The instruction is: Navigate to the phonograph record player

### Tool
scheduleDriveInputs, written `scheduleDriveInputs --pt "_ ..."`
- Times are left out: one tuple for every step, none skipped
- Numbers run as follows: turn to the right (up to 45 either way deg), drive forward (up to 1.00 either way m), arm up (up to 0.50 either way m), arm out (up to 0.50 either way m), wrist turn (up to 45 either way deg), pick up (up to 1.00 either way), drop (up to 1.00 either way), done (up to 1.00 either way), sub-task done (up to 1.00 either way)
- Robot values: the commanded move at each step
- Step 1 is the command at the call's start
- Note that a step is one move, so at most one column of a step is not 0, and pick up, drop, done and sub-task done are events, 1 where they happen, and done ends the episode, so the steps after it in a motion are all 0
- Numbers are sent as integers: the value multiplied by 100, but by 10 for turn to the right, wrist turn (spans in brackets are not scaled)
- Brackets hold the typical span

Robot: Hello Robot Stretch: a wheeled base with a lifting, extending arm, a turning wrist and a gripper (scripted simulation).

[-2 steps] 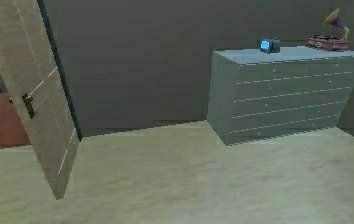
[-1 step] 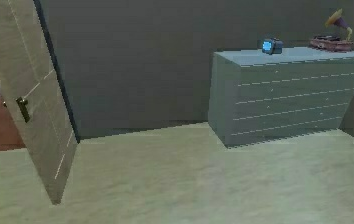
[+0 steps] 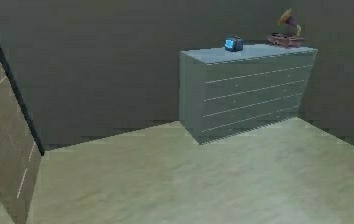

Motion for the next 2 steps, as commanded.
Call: scheduleDriveInputs --pt "0 30 0 0 0 0 0 0 0" --pt "390 0 0 0 0 0 0 0 0"
